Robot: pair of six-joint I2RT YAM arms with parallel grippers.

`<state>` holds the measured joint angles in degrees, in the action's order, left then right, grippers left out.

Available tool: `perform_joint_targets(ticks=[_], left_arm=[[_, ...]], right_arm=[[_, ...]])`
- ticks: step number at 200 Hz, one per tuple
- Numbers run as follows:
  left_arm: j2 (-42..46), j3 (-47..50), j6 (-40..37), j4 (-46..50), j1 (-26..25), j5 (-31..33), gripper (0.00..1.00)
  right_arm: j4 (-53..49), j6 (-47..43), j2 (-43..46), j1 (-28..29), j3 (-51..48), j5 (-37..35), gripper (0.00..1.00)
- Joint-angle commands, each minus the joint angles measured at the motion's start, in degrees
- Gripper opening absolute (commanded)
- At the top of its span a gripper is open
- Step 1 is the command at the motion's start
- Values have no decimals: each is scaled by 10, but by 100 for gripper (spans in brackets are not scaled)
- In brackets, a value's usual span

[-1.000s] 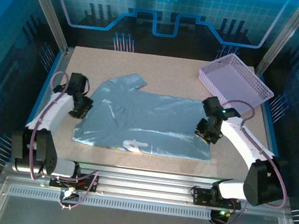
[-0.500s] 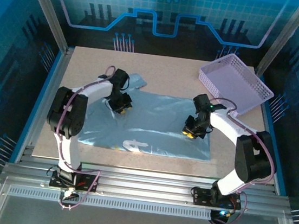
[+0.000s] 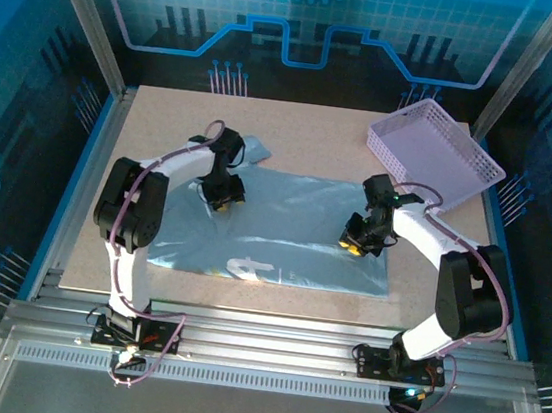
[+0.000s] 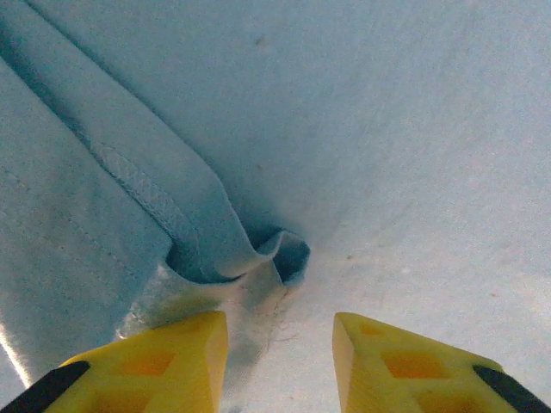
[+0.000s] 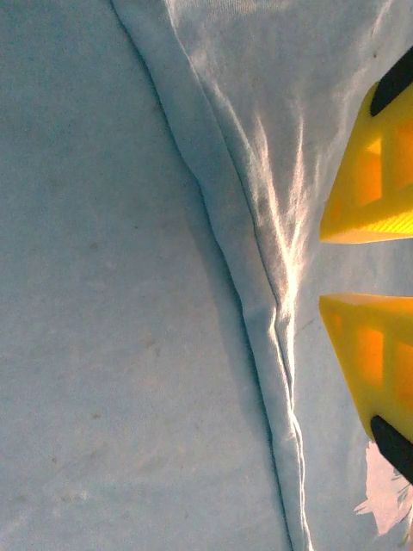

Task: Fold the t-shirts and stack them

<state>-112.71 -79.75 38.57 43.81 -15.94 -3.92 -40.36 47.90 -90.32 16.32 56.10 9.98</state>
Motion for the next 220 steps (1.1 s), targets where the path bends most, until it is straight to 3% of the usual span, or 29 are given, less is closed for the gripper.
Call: perform_joint_targets(ticks=[1, 46, 110, 220], left_arm=[[0, 9, -11, 11, -4, -9, 36], [-28, -8, -32, 14, -6, 9, 25], [-20, -13, -60, 20, -19, 11, 0], [-47, -75, -185, 65, -95, 97, 0]], right_arm=[[3, -8, -4, -5, -1, 15, 24], [0, -7, -1, -7, -4, 16, 24], [0, -5, 6, -13, -8, 15, 24], [3, -10, -17, -14, 3, 31, 24]])
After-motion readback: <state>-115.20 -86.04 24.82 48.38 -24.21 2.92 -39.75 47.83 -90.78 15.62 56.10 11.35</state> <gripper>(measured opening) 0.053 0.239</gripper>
